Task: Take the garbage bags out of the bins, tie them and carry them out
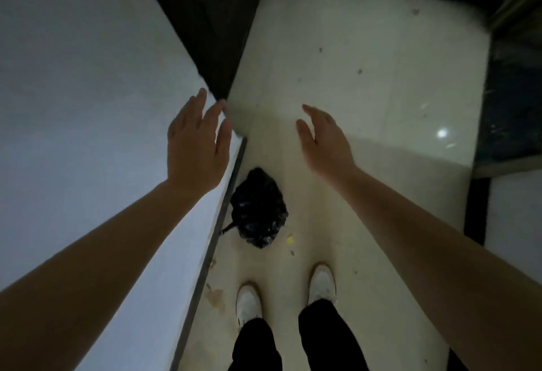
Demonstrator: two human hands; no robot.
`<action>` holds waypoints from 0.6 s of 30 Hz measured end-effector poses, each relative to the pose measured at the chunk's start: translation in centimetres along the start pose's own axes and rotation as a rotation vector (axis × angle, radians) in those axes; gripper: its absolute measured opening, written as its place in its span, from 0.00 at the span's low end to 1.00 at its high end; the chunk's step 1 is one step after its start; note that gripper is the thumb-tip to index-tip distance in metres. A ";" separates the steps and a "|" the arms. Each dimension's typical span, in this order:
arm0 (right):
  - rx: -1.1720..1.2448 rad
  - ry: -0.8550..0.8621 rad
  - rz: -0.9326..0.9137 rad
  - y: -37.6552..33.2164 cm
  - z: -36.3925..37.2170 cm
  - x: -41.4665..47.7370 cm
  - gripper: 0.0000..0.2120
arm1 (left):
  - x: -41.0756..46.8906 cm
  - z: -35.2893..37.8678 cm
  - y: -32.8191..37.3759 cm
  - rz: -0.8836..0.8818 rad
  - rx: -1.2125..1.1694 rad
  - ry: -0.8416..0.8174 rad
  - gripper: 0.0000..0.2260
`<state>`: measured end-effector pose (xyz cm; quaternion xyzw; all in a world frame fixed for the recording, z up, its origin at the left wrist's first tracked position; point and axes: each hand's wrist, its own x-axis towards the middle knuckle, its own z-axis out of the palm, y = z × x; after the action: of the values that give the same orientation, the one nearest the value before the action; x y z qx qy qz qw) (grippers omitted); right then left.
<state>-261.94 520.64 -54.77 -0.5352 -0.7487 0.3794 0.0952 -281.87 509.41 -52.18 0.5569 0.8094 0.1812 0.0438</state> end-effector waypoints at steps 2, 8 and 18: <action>-0.062 0.185 -0.091 -5.2 -7.7 -1.5 0.24 | 3.6 -7.2 3.8 0.144 0.053 0.104 0.23; -0.314 0.669 -0.233 -15.5 -27.2 -11.6 0.27 | 7.6 -26.8 16.2 0.503 0.090 0.425 0.24; -0.580 1.112 0.034 -15.9 -46.7 -39.7 0.29 | -0.6 -42.7 41.8 0.970 -0.114 0.540 0.28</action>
<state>-231.68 505.52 -1.24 -0.6685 -0.6509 -0.1729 0.3155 -256.30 511.55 1.80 0.7962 0.4316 0.3604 -0.2236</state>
